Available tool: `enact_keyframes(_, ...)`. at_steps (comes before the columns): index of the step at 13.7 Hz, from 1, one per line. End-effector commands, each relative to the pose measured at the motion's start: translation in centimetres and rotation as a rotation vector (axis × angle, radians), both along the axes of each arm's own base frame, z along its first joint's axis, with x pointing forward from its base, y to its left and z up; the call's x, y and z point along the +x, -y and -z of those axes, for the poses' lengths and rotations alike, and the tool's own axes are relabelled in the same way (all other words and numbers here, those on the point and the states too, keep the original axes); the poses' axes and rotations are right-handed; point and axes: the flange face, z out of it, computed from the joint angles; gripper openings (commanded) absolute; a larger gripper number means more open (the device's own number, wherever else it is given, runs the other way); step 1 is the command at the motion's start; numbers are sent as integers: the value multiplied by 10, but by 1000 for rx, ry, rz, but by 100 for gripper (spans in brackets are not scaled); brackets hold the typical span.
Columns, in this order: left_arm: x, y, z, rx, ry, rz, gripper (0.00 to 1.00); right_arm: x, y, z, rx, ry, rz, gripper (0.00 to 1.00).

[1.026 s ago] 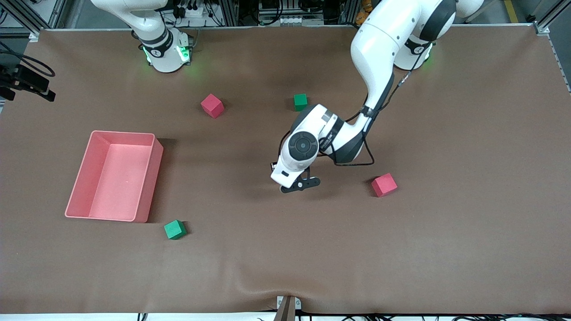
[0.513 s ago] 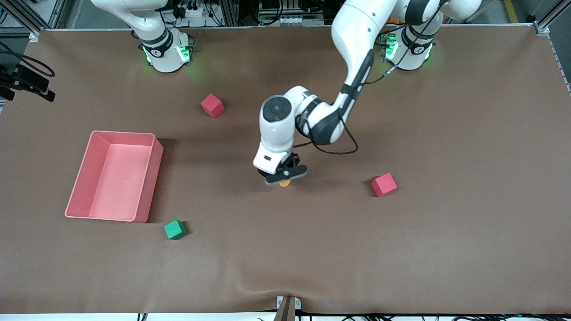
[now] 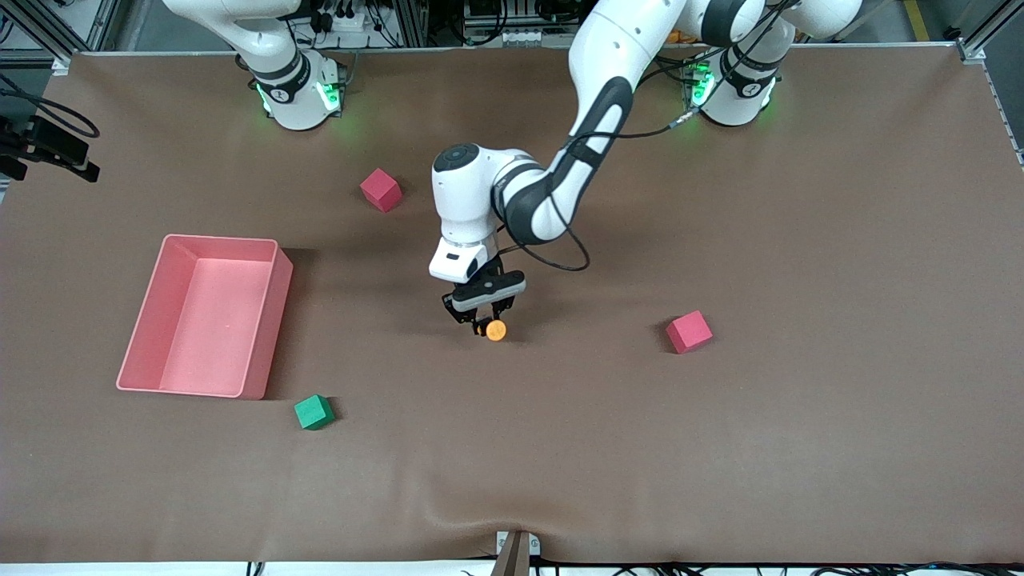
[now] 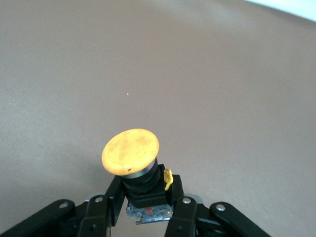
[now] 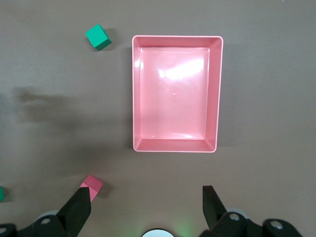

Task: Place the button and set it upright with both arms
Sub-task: 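Open the left gripper and release the upright button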

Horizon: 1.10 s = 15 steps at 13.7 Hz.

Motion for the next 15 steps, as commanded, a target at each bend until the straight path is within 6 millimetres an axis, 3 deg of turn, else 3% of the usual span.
enact_keyframes(1, -5, 4, 11, 32, 136, 27, 0, -3, -1, -5, -19, 1, 11, 100)
enact_keyframes(3, -19, 10, 28, 90, 185, 86, 0, -3, -1, -5, -19, 1, 11, 100)
enact_keyframes(6, -20, 6, 43, 173, 235, 147, 0, -3, -1, -5, -19, 1, 11, 100)
enact_keyframes(10, -21, -8, 79, 321, 272, 180, 0, -3, -1, -6, -19, 2, 11, 100)
enact_keyframes(12, -30, -7, 94, 356, 270, 183, 0, -2, -1, -6, -19, 4, 12, 100)
enact_keyframes(15, -34, -6, 97, 370, 282, 182, 0, -2, -1, -6, -19, 4, 11, 100)
